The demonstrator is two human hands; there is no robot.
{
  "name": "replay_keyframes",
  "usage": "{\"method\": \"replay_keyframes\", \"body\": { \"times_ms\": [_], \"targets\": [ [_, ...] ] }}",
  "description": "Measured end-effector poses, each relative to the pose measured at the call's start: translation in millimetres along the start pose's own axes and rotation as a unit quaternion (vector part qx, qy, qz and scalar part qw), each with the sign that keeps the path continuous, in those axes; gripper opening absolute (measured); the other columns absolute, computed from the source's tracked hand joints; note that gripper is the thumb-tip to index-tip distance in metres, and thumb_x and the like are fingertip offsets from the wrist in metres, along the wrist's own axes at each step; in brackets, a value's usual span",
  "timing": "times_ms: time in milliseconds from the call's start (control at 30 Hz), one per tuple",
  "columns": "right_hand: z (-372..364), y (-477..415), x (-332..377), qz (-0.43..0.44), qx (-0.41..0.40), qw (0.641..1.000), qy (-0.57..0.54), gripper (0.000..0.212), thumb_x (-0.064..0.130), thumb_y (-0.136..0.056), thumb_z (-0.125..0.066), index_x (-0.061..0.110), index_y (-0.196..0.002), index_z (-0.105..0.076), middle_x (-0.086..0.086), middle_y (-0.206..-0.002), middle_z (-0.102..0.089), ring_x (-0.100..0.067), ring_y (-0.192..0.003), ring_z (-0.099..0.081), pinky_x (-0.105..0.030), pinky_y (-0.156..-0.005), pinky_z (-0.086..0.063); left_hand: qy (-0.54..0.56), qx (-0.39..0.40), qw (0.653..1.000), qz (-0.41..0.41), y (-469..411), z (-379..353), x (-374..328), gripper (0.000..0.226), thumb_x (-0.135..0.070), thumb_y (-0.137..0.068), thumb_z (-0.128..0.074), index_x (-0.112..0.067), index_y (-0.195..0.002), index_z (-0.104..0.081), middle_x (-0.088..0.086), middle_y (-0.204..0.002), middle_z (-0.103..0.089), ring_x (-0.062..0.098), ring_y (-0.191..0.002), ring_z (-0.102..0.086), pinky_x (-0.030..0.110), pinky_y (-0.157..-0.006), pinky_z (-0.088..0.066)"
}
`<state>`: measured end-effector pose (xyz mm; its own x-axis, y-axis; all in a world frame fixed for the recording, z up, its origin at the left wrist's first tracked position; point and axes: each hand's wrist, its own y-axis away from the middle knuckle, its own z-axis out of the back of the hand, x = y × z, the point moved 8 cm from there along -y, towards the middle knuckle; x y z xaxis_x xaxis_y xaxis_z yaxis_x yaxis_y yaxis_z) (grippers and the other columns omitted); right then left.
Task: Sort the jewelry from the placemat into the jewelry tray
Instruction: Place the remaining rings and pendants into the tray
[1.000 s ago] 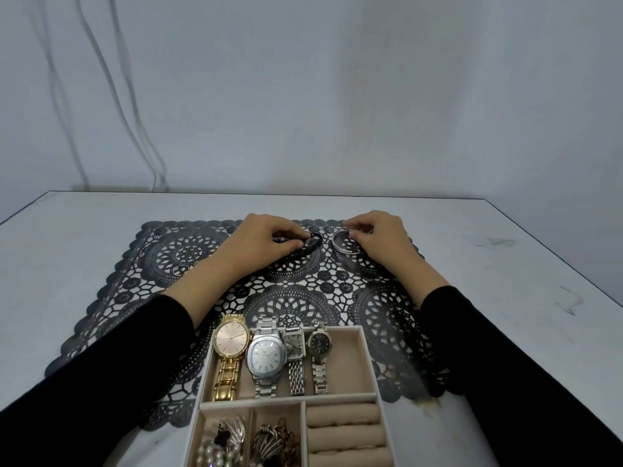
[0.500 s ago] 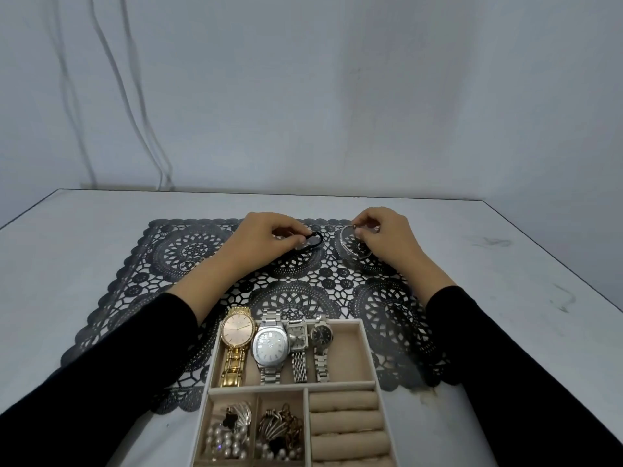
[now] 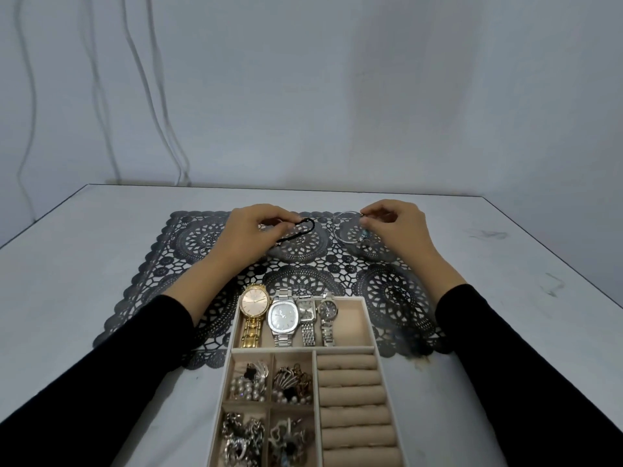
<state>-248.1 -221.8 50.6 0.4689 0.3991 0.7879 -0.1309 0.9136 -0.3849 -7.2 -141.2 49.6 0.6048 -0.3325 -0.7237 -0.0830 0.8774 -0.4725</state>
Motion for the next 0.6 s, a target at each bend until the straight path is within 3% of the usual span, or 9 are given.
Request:
{"method": "replay_keyframes", "body": {
  "times_ms": [67, 200, 367, 600],
  "targets": [
    [2.9, 5.2, 2.1, -0.007, -0.008, 1.000, -0.011, 0.011, 0.014, -0.077, -0.077, 0.018, -0.088, -0.075, 0.006, -0.081, -0.072, -0.005, -0.076, -0.066, -0.006, -0.070, -0.049, 0.005, -0.013, 1.000, 0.005, 6.4, 7.9, -1.4, 0.016, -0.014, -0.087, -0.072, -0.027, -0.094, -0.075, -0.018, -0.092, -0.071, -0.004, -0.083, -0.068, 0.006, -0.068, -0.050],
    [12.7, 17.7, 7.3, -0.014, -0.032, 0.999, -0.027, 0.012, 0.017, -0.077, -0.078, 0.019, -0.089, -0.076, 0.008, -0.081, -0.072, -0.003, -0.076, -0.066, -0.012, -0.075, -0.052, -0.011, -0.038, 0.999, -0.002, 17.9, 22.9, -8.4, 0.014, -0.018, -0.086, -0.073, -0.028, -0.095, -0.076, -0.016, -0.094, -0.073, -0.002, -0.090, -0.067, 0.013, -0.084, -0.050],
    [26.0, 35.6, 17.6, -0.017, -0.059, 0.996, -0.065, 0.013, 0.018, -0.076, -0.078, 0.020, -0.090, -0.076, 0.007, -0.083, -0.073, -0.001, -0.077, -0.066, -0.010, -0.074, -0.050, 0.014, -0.061, 0.998, 0.013, 37.3, 37.3, -18.5, 0.015, -0.015, -0.086, -0.072, -0.024, -0.097, -0.076, -0.014, -0.095, -0.073, -0.002, -0.091, -0.066, 0.013, -0.085, -0.049],
    [36.1, 64.0, 36.4, -0.021, -0.064, 0.989, -0.134, 0.015, 0.017, -0.077, -0.078, 0.017, -0.092, -0.076, 0.006, -0.083, -0.074, -0.003, -0.076, -0.069, -0.014, -0.075, -0.053, 0.035, -0.086, 0.996, 0.004, 62.6, 56.8, -32.1, 0.014, -0.014, -0.086, -0.072, -0.022, -0.098, -0.077, -0.011, -0.094, -0.074, 0.005, -0.094, -0.068, 0.026, -0.091, -0.052]
  ]
}}
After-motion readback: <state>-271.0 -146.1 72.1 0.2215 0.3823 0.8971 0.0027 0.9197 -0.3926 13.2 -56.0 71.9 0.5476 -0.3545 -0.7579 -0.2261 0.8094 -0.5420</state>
